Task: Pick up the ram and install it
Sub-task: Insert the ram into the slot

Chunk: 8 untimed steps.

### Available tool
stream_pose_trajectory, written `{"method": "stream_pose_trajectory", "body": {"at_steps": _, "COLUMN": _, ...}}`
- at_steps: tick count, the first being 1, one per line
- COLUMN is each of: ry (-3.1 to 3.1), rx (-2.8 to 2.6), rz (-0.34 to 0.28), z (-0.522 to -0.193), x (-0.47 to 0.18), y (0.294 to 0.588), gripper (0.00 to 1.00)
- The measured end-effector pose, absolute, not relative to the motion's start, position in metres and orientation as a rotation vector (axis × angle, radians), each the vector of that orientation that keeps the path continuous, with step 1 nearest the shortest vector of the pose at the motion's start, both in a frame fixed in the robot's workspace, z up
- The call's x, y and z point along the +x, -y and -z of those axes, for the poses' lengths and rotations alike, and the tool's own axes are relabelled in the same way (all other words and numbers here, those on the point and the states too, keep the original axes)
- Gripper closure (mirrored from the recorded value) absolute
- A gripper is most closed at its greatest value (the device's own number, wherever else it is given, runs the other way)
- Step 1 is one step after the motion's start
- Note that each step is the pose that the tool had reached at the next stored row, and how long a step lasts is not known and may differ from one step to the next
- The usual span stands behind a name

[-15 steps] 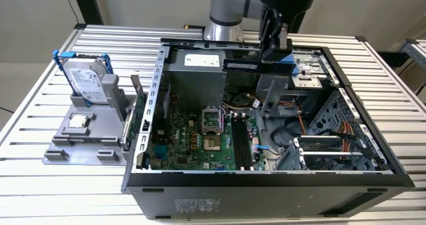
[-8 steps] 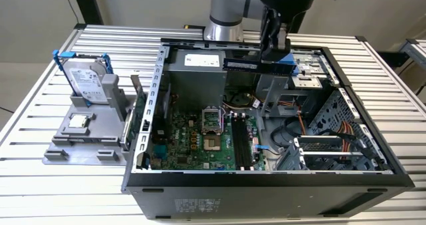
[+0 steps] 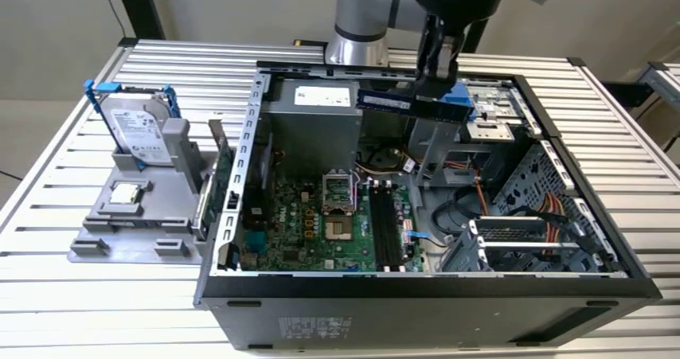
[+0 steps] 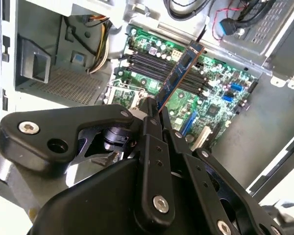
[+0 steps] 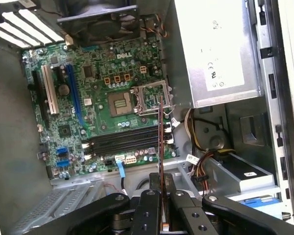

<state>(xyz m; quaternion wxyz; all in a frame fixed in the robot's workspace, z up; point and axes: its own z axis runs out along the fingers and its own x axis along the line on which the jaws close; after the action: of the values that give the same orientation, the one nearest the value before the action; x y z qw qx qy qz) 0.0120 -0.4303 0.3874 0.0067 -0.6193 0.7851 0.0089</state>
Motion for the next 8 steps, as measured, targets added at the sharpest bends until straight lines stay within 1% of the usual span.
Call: {"method": "stream_pose_trajectory", "body": {"at_steps": 8, "ry": -2.555, "rx": -1.802, "rz": -0.027, "z": -0.3874, "x": 0.0120, "y": 0.4303, "gripper": 1.00}}
